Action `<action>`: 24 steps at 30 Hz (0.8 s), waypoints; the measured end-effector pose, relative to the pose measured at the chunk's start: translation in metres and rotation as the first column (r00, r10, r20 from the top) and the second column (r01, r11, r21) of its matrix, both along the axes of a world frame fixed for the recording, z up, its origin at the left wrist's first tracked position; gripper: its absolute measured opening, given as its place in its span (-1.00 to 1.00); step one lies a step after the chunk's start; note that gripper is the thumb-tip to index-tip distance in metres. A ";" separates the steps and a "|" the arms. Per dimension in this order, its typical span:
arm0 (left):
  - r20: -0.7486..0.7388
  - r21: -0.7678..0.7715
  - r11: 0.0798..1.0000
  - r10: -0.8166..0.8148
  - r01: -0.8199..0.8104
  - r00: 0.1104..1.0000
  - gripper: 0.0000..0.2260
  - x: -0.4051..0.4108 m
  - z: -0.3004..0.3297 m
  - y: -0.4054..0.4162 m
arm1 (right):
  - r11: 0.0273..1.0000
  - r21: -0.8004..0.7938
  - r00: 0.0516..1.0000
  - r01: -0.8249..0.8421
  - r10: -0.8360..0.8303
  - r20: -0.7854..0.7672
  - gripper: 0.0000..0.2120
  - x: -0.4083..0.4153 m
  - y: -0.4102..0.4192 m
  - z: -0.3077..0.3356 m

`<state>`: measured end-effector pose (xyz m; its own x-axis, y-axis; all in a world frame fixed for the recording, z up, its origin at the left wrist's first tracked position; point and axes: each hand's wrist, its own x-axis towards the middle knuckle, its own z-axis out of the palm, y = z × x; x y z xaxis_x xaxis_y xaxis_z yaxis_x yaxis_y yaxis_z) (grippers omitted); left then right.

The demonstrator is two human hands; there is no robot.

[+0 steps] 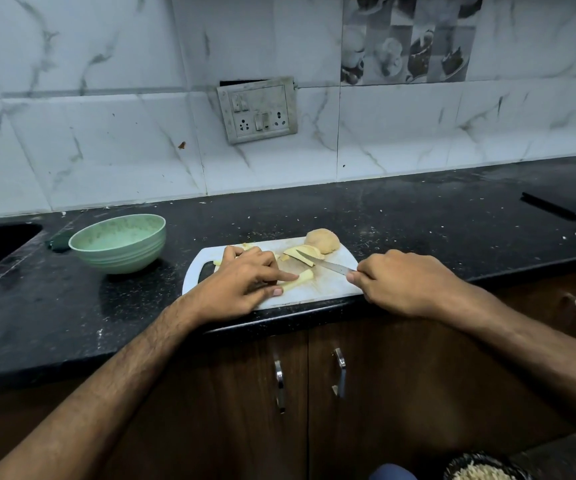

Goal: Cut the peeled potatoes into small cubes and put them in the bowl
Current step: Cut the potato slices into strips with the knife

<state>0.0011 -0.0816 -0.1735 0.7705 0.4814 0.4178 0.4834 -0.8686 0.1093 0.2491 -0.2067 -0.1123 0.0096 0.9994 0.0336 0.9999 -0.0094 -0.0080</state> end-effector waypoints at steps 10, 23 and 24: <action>0.015 -0.029 1.000 -0.004 0.004 1.000 -0.67 0.000 0.000 -0.001 | 0.999 -0.031 0.997 0.006 -0.004 0.080 -0.66 -0.003 -0.012 -0.003; 0.026 -0.017 1.000 -0.020 0.021 0.999 -0.70 0.000 -0.002 0.002 | 0.999 0.014 0.989 -0.031 0.029 0.143 -0.66 -0.013 -0.015 -0.010; 0.024 -0.010 1.000 -0.022 0.022 0.999 -0.70 0.001 -0.002 0.002 | 0.999 0.025 0.987 -0.039 0.034 0.159 -0.65 -0.016 -0.016 -0.012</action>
